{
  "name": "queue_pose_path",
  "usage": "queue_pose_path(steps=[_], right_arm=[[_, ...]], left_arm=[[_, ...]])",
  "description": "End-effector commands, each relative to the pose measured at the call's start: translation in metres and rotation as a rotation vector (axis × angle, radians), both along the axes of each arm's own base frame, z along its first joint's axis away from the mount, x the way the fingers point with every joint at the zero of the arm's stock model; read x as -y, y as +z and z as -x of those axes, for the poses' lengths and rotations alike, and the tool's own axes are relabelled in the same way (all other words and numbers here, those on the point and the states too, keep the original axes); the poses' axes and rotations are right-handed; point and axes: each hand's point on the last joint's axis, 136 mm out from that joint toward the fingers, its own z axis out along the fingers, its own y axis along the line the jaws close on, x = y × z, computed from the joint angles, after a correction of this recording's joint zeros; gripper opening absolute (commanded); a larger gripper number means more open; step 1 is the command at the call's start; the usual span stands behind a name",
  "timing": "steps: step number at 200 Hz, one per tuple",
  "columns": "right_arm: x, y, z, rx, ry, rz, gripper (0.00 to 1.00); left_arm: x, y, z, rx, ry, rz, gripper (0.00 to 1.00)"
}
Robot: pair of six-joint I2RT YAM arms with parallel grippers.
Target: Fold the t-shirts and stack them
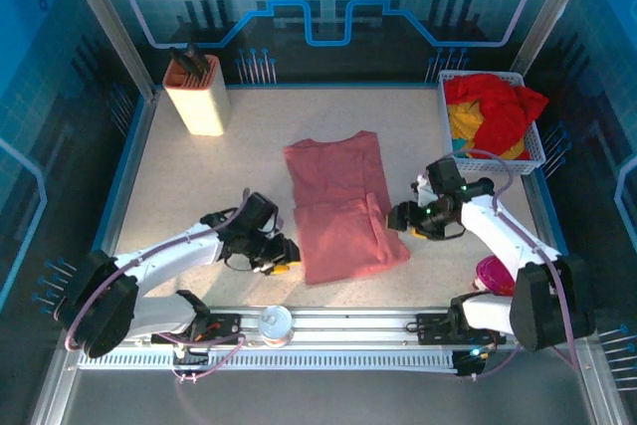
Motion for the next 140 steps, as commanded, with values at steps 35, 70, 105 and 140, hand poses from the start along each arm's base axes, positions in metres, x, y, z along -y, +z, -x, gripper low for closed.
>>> queue_pose_path(steps=[35, 70, 105, 140], right_arm=[[0.016, -0.029, 0.040, -0.127, -0.148, 0.027, 0.62], [0.016, -0.040, 0.048, -0.133, -0.169, 0.025, 0.61], [0.008, -0.049, 0.039, -0.112, -0.157, 0.011, 0.59], [0.005, -0.054, 0.031, -0.097, -0.158, 0.019, 0.55]], left_arm=[[0.033, -0.013, 0.007, -0.043, 0.032, 0.004, 0.34], [0.043, -0.025, 0.006, -0.060, 0.033, -0.010, 0.33], [0.053, -0.035, 0.004, -0.072, 0.020, -0.021, 0.31], [0.056, -0.039, -0.001, -0.065, 0.036, -0.022, 0.25]])
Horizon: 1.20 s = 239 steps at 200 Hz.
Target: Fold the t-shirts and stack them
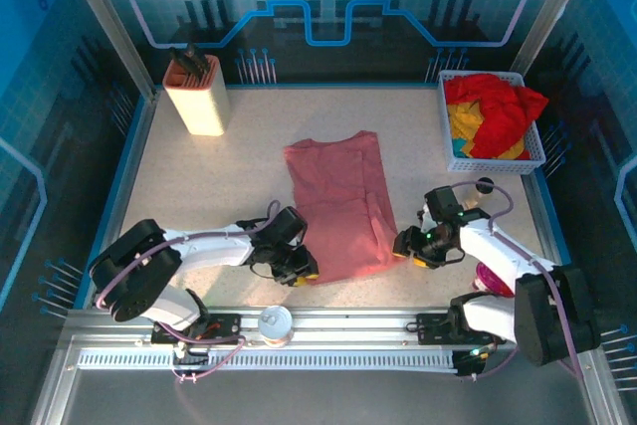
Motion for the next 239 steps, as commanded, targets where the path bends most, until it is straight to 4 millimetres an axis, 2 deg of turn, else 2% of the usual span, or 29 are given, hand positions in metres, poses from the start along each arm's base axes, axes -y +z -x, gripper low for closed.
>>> queue_pose_path(steps=[1, 48, 82, 104, 121, 139, 167, 192, 221, 231, 234, 239], right_arm=[[-0.003, -0.005, -0.007, 0.020, -0.010, 0.007, 0.55], [-0.010, -0.011, -0.008, 0.012, 0.008, 0.005, 0.41], [-0.013, -0.014, 0.002, -0.003, 0.012, 0.012, 0.21], [-0.014, -0.013, 0.012, -0.018, 0.024, 0.026, 0.00], [-0.012, -0.009, 0.020, -0.021, 0.026, 0.044, 0.00], [-0.012, 0.003, 0.021, 0.004, 0.011, 0.032, 0.00], [-0.013, 0.037, 0.005, 0.079, -0.003, 0.027, 0.00], [-0.019, 0.069, -0.020, 0.149, 0.005, 0.023, 0.00], [-0.029, 0.090, -0.053, 0.195, 0.014, 0.007, 0.00], [-0.032, 0.089, -0.060, 0.185, 0.019, -0.001, 0.00], [-0.035, 0.099, -0.068, 0.211, 0.020, -0.013, 0.00], [-0.038, 0.103, -0.073, 0.221, 0.020, -0.021, 0.00]], left_arm=[[0.010, -0.001, -0.012, 0.044, 0.018, 0.013, 0.25], [0.007, -0.008, -0.006, 0.019, 0.007, -0.014, 0.14], [0.003, -0.009, -0.005, 0.025, 0.012, -0.035, 0.04], [0.003, -0.008, 0.000, 0.013, -0.005, -0.039, 0.00], [0.000, -0.002, 0.006, 0.014, -0.036, -0.055, 0.00], [-0.004, 0.014, 0.001, 0.059, -0.046, -0.068, 0.00], [0.003, 0.047, -0.018, 0.106, -0.058, -0.026, 0.00], [0.004, 0.071, -0.041, 0.150, -0.045, 0.006, 0.00], [-0.003, 0.098, -0.076, 0.209, -0.017, 0.028, 0.00], [-0.005, 0.107, -0.087, 0.227, -0.014, 0.030, 0.00], [-0.006, 0.109, -0.090, 0.231, -0.013, 0.030, 0.00], [-0.007, 0.113, -0.096, 0.241, -0.013, 0.033, 0.00]])
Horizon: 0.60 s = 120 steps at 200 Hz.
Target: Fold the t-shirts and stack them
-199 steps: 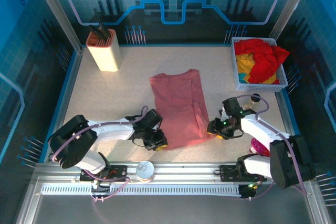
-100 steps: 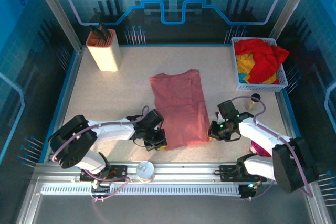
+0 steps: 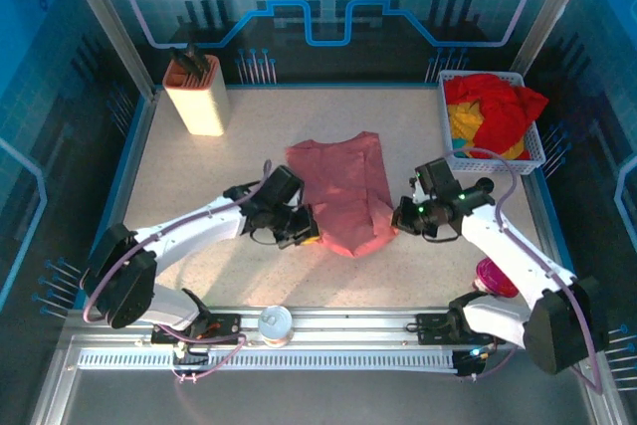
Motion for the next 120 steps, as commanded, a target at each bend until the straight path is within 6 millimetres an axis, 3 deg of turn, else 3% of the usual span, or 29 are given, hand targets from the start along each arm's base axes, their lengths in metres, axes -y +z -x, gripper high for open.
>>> queue_pose_path(steps=[1, 52, 120], right_arm=[[-0.005, 0.015, -0.021, 0.023, 0.007, -0.008, 0.00], [-0.018, 0.044, -0.088, 0.083, 0.006, -0.033, 0.00], [-0.028, 0.040, -0.168, 0.062, 0.023, -0.097, 0.00]], left_arm=[[-0.008, 0.020, -0.016, 0.036, -0.041, -0.011, 0.00], [-0.016, 0.043, -0.086, 0.104, 0.008, 0.043, 0.00], [-0.025, 0.053, -0.171, 0.153, 0.063, 0.096, 0.00]])
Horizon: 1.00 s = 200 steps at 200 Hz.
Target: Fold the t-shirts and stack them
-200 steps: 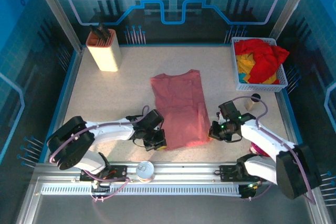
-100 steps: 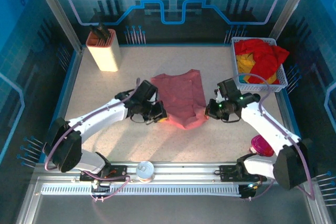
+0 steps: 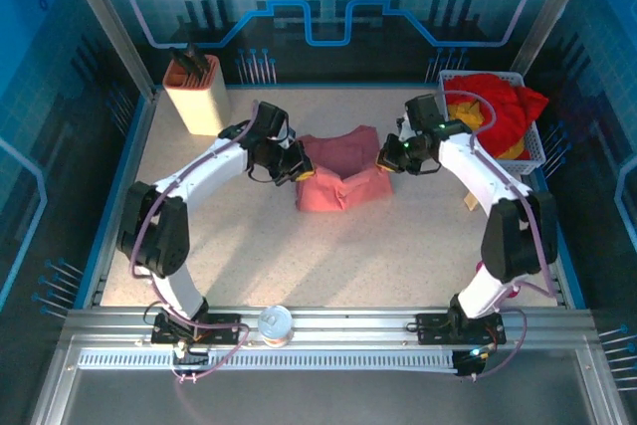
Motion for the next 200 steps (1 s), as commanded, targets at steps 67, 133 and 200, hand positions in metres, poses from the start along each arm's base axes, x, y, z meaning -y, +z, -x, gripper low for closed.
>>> queue_pose_path(steps=[67, 133, 200], right_arm=[[-0.015, 0.007, -0.078, 0.027, 0.042, -0.037, 0.00], [-0.027, -0.016, -0.118, 0.013, 0.053, -0.050, 0.00], [-0.031, -0.030, -0.144, 0.019, 0.036, -0.053, 0.00]], left_arm=[[-0.012, 0.012, -0.073, 0.058, 0.018, 0.076, 0.00], [-0.029, -0.016, -0.105, 0.036, 0.083, 0.100, 0.00], [-0.051, -0.038, -0.123, 0.016, 0.161, 0.107, 0.00]])
